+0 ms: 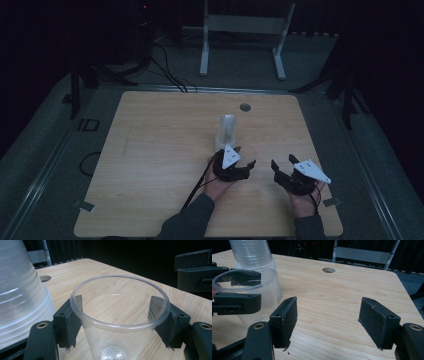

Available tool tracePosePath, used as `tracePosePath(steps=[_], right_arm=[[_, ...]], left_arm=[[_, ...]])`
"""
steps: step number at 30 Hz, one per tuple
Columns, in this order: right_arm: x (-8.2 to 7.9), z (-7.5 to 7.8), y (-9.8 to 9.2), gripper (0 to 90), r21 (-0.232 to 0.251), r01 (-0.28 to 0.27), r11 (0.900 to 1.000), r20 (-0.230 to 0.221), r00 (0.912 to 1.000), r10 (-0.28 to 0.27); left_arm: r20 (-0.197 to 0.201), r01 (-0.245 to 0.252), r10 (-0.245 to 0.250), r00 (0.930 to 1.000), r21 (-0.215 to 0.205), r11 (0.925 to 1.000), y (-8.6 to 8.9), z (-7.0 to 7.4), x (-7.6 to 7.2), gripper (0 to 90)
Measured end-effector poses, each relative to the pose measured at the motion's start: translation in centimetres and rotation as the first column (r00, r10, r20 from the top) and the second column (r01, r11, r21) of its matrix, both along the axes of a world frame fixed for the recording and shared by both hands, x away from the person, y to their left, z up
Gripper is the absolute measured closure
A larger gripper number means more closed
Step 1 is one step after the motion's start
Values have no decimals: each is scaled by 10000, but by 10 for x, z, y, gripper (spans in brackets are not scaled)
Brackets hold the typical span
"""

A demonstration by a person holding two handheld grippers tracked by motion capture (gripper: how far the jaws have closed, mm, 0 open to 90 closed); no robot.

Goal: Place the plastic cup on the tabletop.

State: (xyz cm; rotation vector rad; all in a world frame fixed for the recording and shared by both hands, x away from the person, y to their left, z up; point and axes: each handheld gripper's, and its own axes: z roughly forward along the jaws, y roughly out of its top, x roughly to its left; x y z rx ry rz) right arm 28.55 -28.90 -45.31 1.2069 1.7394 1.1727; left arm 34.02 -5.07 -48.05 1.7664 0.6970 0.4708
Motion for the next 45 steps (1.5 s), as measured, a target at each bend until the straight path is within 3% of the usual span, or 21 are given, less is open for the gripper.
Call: tracePosePath(steps=[21,29,45], right_arm=[[0,0,-1,304,39,22,10000,84,10000,-22],[0,0,-1,303,36,21,10000,14,10000,-21],[0,-1,0,299,29,-6,10000,7,10000,5]], left_arm=[[-236,-17,27,9997,402,9992,-2,-8,1,257],[-748,134,-108,9971,340,9993,0,-11,4,198],[-915,70,-52,9958,196,9998,14,-14,3,184]])
